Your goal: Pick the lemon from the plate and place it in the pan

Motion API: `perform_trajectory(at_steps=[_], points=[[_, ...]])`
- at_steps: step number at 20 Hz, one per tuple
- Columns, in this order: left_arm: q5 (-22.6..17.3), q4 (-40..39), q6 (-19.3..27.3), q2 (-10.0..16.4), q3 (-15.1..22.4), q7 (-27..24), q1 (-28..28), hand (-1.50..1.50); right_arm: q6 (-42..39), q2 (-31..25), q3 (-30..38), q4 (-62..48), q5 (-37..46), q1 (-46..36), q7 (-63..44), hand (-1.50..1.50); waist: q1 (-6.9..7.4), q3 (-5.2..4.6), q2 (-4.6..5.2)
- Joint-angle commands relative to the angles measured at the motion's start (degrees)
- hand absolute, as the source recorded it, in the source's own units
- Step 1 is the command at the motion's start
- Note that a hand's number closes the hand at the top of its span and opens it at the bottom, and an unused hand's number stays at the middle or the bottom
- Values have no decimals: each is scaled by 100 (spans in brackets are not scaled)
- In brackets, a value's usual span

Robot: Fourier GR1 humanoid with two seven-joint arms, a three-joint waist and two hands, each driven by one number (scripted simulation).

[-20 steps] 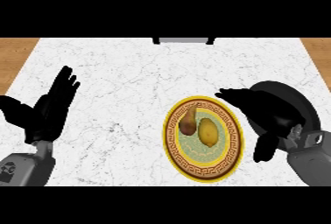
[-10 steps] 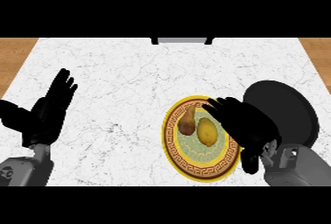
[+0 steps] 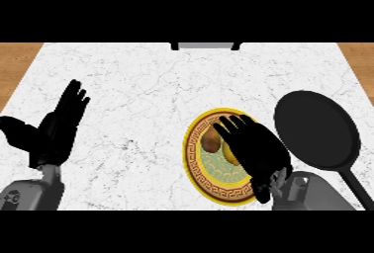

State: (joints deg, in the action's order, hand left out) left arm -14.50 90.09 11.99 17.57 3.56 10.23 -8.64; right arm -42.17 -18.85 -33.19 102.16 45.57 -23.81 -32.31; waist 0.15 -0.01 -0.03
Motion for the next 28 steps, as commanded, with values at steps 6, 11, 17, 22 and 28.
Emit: perform_trajectory(at_steps=[6,11,17,22,28], points=[[191,153,-120,-182,-122,279,-72,0,-181,777,264,-1174,703,-630,-40,-150,24,1,4],[238,-156,-330,-100,-426,343,-391,0,376,523,428,-1506,992,-235,769,-150,-2,1,6],[168,39,-470,-145,-613,487,-356,0,341,968,379,-2217,1415,-383,774,-150,11,1,5],[362,-282,-577,-421,-659,-121,-126,0,958,991,548,-2743,1799,-379,1400,-150,7,1,5],[579,241,-394,-510,-515,631,-239,0,1333,1068,793,-3029,1932,-155,1786,-150,-1,2,2]])
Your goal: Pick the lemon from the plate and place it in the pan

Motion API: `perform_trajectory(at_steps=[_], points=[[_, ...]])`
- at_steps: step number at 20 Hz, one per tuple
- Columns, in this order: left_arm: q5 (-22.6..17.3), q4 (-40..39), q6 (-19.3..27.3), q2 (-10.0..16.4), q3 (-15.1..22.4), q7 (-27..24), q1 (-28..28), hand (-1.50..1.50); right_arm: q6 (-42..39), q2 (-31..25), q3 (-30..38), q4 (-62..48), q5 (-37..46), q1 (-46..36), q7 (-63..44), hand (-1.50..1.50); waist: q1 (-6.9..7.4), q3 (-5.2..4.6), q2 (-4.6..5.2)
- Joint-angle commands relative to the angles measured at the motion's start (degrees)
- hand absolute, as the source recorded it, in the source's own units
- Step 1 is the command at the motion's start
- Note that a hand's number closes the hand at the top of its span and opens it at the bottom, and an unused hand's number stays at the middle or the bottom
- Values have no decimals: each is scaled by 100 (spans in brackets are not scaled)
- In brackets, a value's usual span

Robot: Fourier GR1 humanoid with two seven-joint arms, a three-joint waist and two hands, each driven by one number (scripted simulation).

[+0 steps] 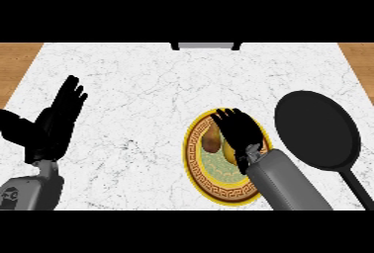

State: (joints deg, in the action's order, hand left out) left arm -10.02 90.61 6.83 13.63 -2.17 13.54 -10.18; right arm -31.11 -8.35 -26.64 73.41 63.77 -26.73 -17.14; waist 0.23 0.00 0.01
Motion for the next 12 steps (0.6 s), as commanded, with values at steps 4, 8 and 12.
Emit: perform_trajectory(at_steps=[4,8,12], points=[[177,56,-70,-203,3,-104,146,0,732,244,204,-1000,390,24,521,-150,6,0,4],[111,183,-215,-164,-71,44,166,0,718,302,216,-1165,458,-147,944,150,7,0,2],[147,130,-120,-125,-237,205,-103,0,1103,443,351,-1618,555,-393,1288,150,8,1,6]])
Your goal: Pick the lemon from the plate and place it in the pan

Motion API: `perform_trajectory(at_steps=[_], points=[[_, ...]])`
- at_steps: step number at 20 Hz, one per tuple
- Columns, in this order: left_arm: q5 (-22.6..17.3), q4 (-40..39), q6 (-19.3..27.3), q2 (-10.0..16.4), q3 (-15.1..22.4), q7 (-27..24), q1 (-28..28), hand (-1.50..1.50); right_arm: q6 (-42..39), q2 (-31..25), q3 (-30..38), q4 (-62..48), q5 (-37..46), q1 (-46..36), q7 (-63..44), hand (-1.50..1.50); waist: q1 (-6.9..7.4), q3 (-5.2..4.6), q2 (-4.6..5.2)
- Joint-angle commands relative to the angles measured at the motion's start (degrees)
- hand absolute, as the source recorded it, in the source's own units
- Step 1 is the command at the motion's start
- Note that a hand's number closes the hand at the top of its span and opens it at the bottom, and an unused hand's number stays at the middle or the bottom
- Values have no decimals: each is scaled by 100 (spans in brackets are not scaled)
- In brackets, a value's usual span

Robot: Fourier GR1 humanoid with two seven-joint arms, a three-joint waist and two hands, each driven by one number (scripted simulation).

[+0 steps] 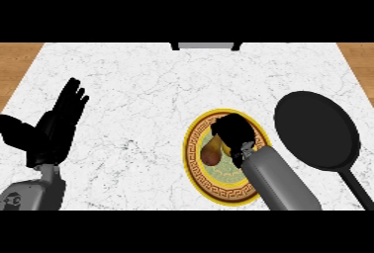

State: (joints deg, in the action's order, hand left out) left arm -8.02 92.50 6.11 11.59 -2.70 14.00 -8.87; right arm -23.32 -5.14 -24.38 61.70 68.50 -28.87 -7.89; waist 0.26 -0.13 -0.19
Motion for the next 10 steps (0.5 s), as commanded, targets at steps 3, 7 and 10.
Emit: perform_trajectory(at_steps=[3,7,10], points=[[66,-486,-187,-43,-124,-308,-166,0,627,215,77,-546,259,91,416,150,-10,13,25],[163,-213,-80,-188,-85,-390,123,0,416,310,364,-435,123,-113,505,150,2,13,23],[104,196,-110,-225,-68,-190,325,0,487,25,480,70,132,205,680,150,-8,14,14]])
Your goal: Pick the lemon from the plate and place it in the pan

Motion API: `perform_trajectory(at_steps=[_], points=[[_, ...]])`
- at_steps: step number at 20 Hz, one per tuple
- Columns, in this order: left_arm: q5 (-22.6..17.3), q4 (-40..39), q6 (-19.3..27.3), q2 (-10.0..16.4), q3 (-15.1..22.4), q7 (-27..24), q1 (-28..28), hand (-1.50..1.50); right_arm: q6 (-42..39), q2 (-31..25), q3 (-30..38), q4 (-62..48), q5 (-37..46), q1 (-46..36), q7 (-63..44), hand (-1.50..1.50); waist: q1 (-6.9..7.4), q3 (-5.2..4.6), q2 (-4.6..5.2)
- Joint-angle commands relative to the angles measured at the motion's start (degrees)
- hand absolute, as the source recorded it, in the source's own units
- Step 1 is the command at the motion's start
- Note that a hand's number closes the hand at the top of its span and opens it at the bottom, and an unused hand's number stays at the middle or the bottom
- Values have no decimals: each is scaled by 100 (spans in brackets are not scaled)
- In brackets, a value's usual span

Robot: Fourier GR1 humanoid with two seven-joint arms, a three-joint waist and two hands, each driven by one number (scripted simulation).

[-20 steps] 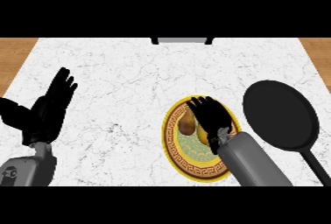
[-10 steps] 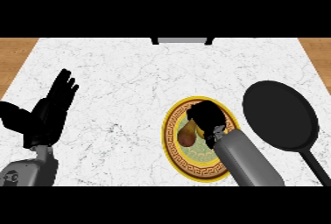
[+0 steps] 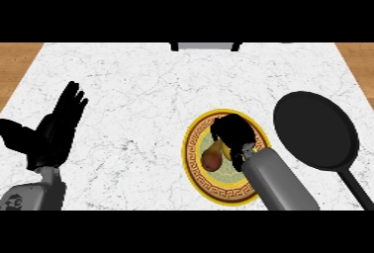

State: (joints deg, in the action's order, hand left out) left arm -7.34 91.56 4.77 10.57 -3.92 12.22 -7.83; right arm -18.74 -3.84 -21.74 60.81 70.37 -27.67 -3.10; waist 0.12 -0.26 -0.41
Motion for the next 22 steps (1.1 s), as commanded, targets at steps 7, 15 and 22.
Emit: perform_trajectory(at_steps=[7,15,22], points=[[1,395,-23,20,-39,161,361,0,305,-131,-773,3080,111,2926,-669,150,-166,23,-29],[-147,190,-140,218,-312,201,176,0,919,-974,-1051,6090,1016,3503,-1057,150,-238,20,-38],[-82,-28,-113,48,-223,170,-193,0,-181,-758,-1034,7720,1083,3520,-1661,150,-48,24,31]])
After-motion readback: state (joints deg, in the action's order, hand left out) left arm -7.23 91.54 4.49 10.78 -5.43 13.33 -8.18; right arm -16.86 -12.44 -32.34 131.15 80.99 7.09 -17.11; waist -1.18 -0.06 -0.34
